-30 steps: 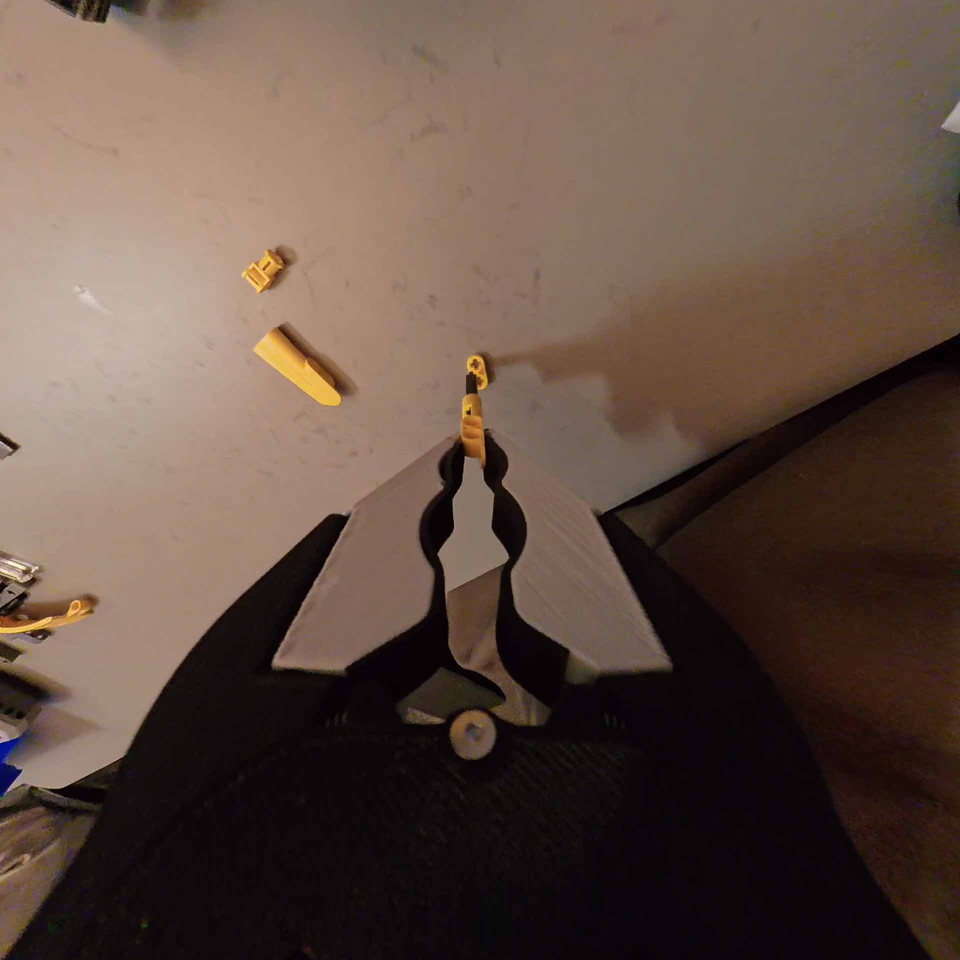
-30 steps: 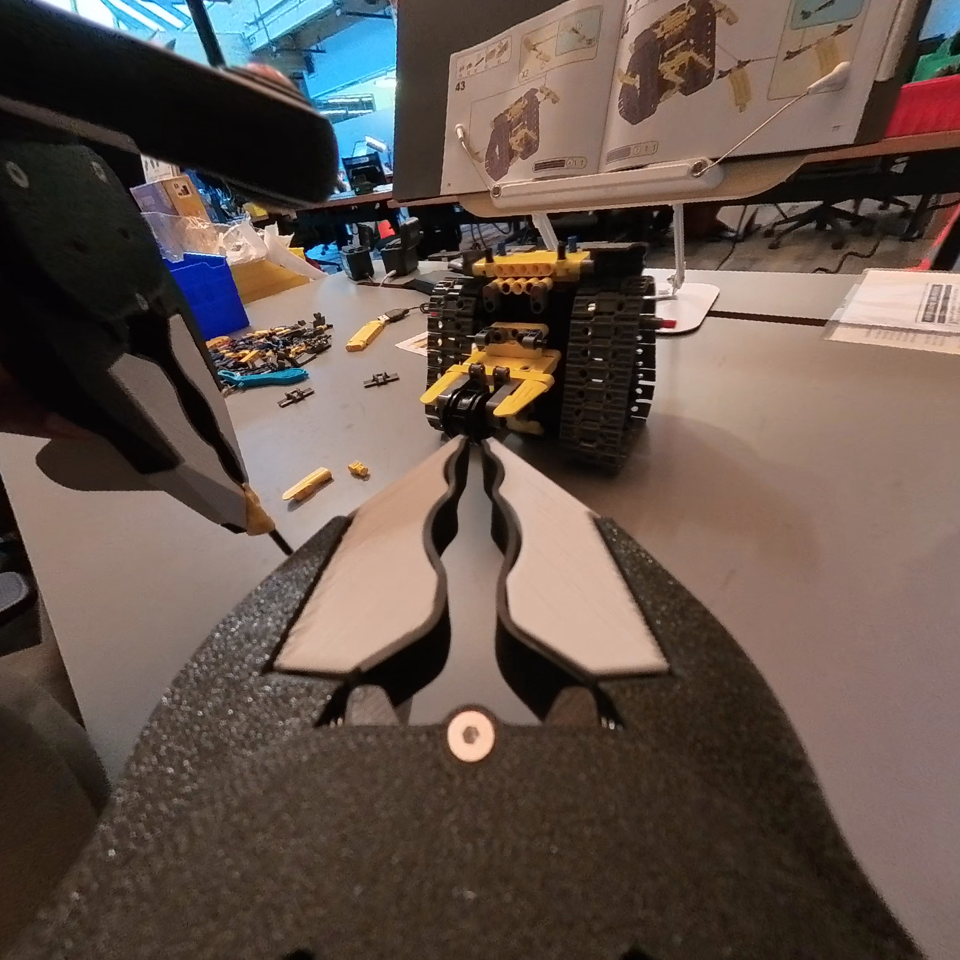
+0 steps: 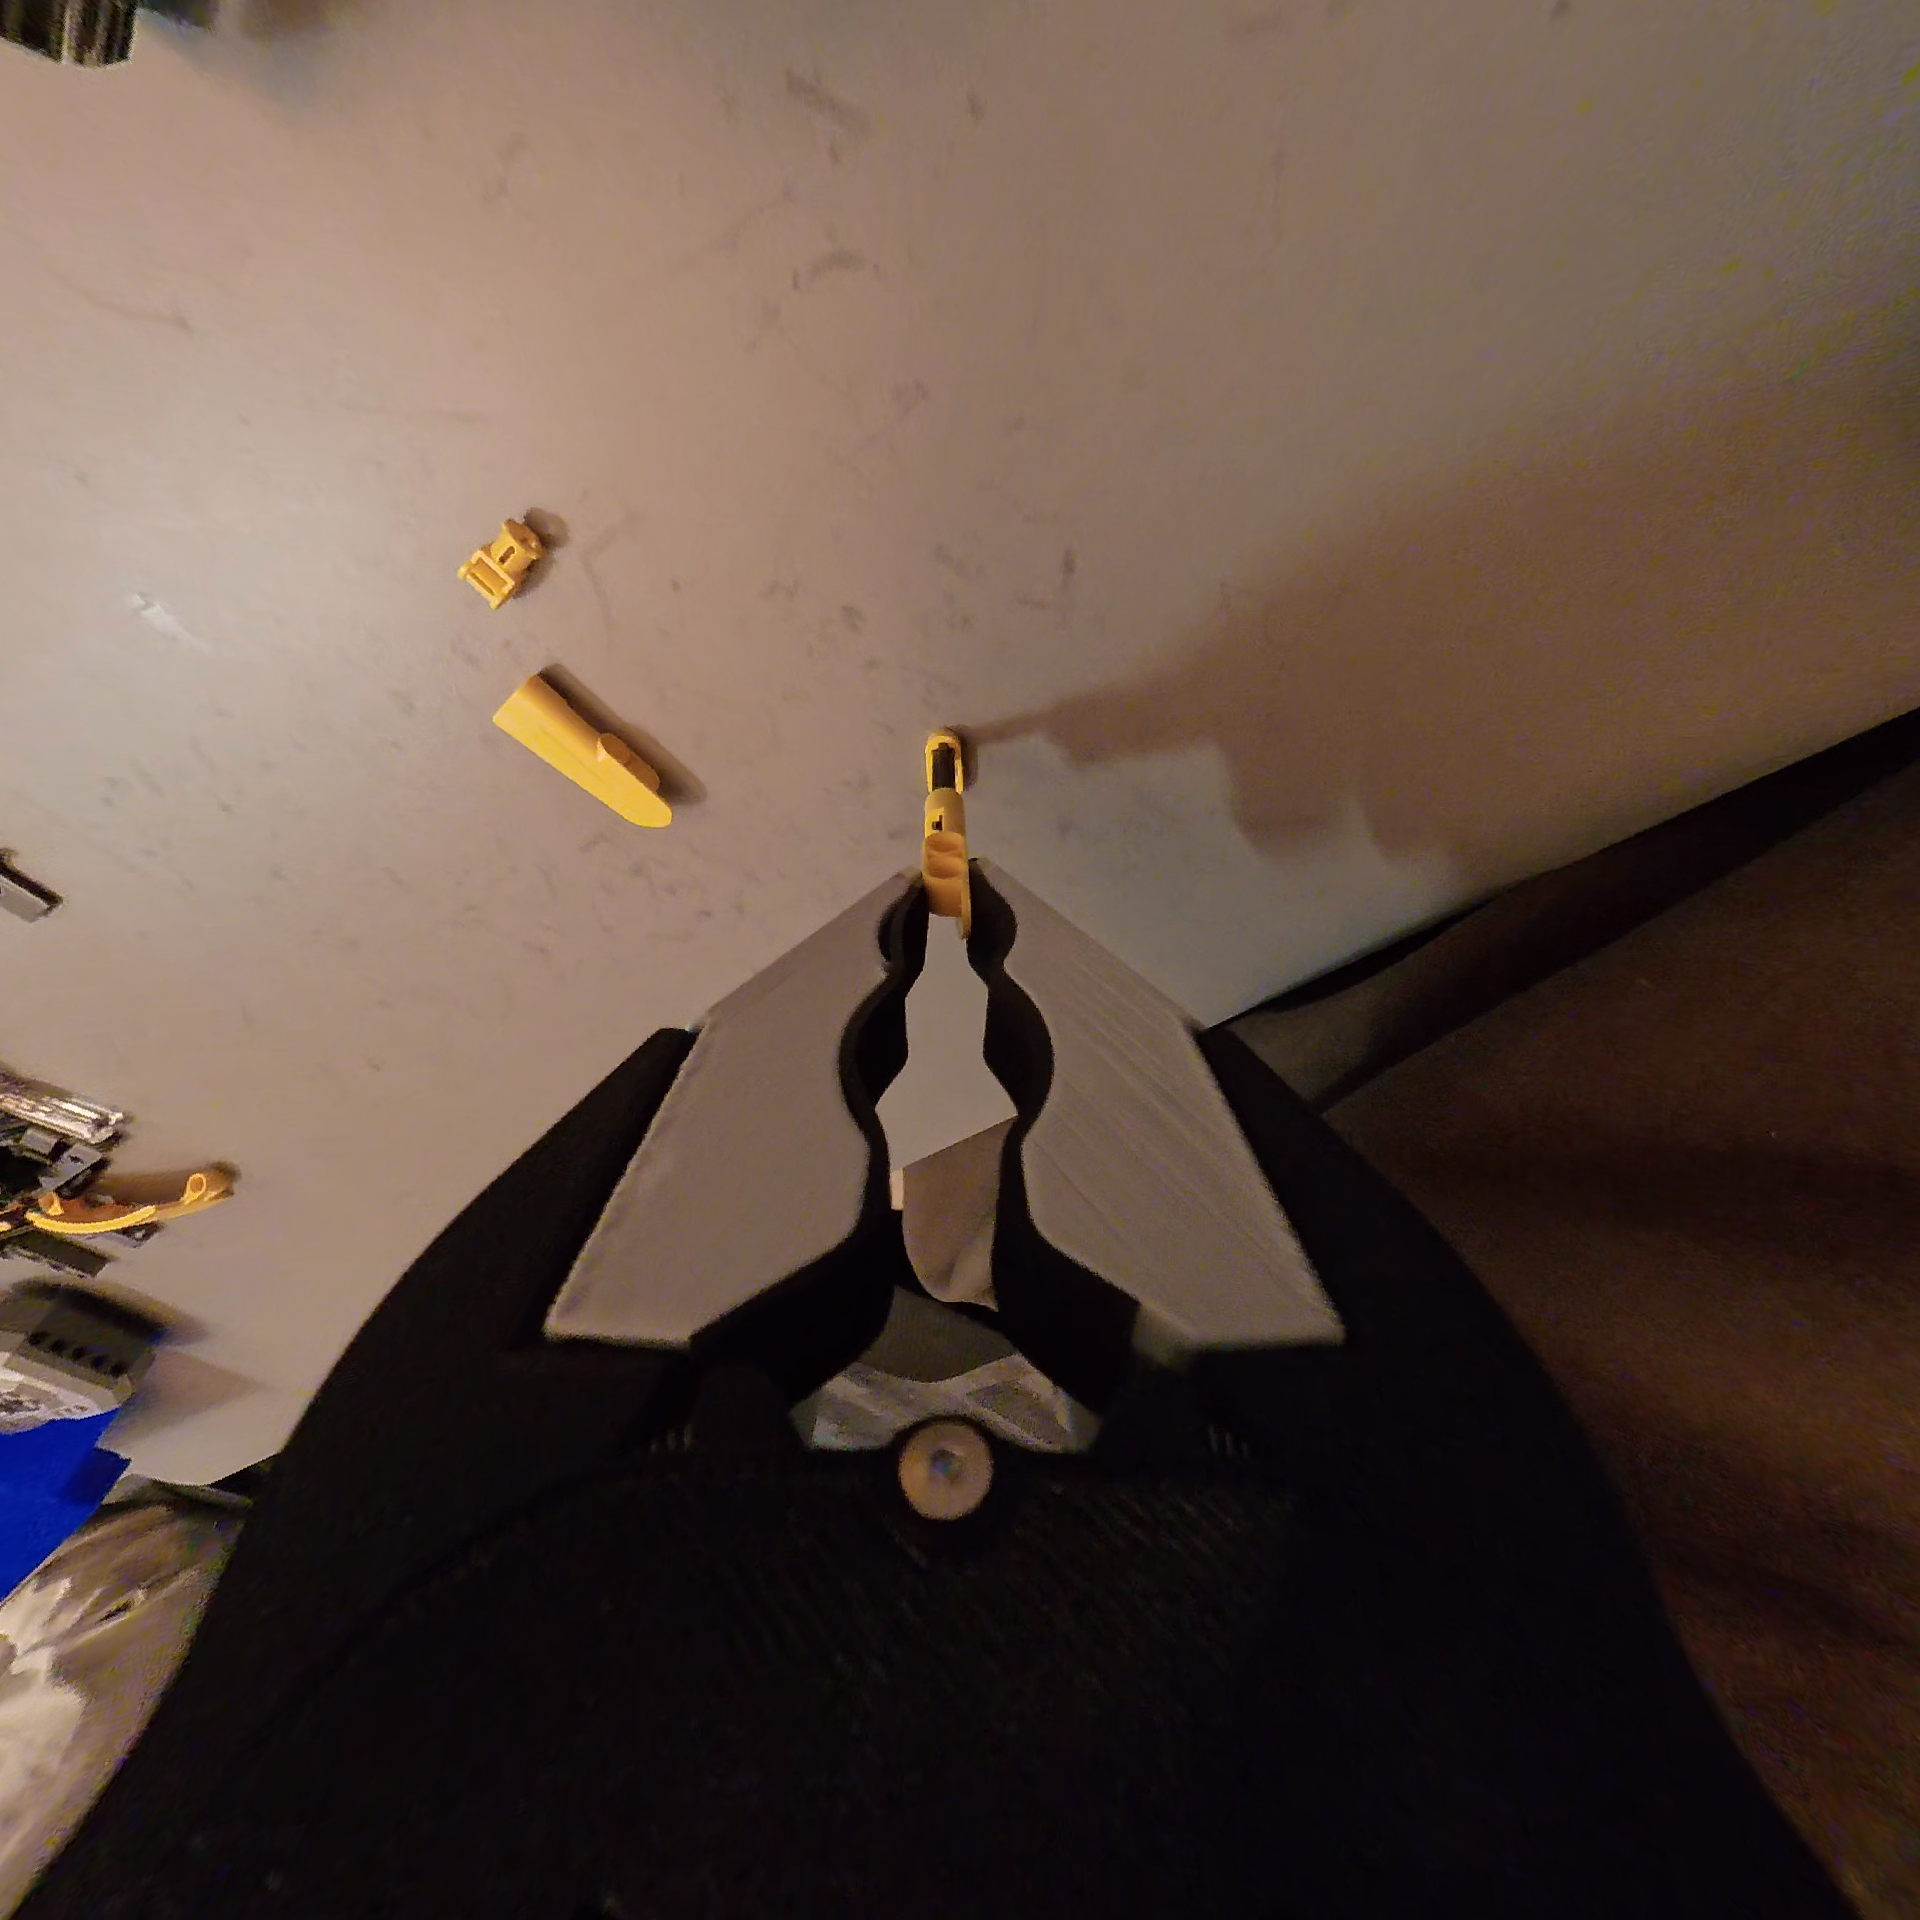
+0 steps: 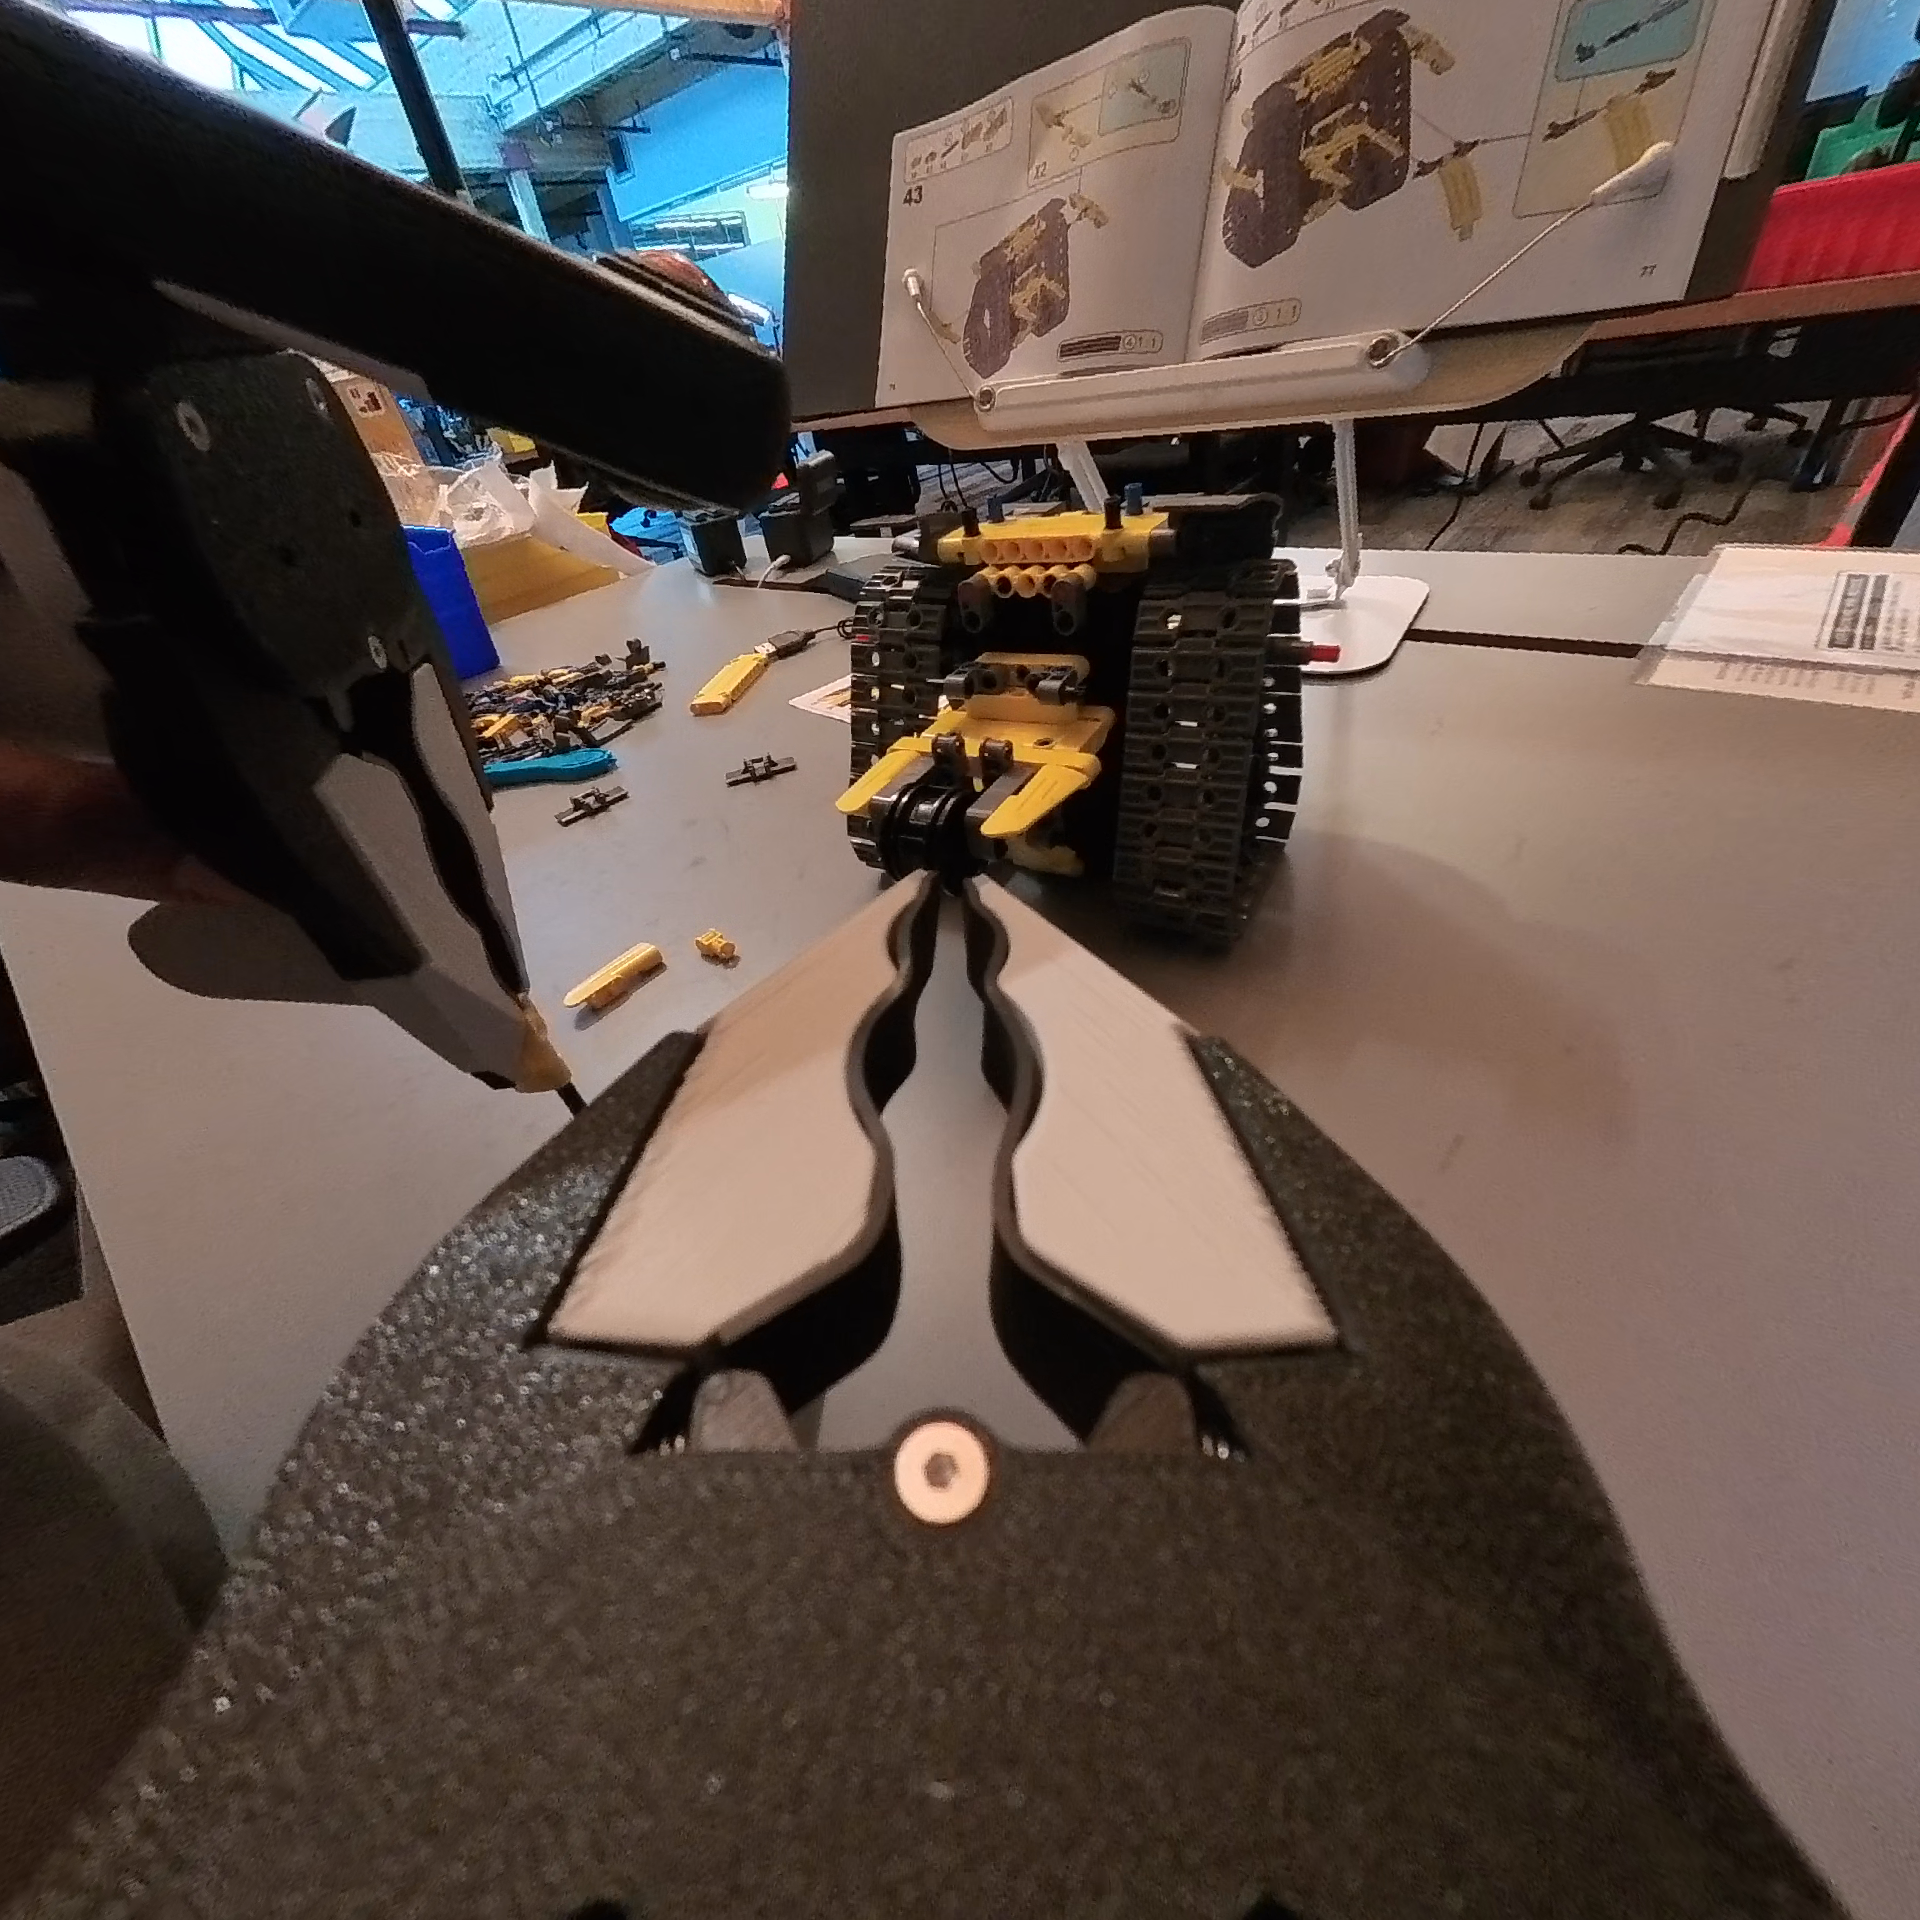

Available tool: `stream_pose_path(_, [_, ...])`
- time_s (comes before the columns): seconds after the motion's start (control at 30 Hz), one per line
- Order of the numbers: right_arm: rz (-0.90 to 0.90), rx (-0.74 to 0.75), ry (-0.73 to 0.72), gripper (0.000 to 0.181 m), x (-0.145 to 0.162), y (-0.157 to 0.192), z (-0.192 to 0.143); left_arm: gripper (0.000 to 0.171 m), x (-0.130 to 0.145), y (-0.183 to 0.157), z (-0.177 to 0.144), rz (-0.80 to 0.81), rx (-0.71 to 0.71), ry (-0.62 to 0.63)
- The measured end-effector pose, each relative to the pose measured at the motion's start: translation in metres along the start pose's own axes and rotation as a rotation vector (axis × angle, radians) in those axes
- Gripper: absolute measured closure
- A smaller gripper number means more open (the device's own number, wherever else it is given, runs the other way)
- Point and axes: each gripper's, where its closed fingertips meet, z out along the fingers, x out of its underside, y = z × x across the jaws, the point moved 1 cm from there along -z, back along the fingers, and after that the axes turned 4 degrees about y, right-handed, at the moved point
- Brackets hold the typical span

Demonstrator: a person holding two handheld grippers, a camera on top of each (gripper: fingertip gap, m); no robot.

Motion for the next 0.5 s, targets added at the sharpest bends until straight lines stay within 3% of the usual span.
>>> stream_pose_path(0.5, [-0.003,0.003,-0.003,0.178,-0.0002,0.0,-0.0006,0.168,-0.0026,-0.0019,0.0029,0.029,-0.044,0.001])
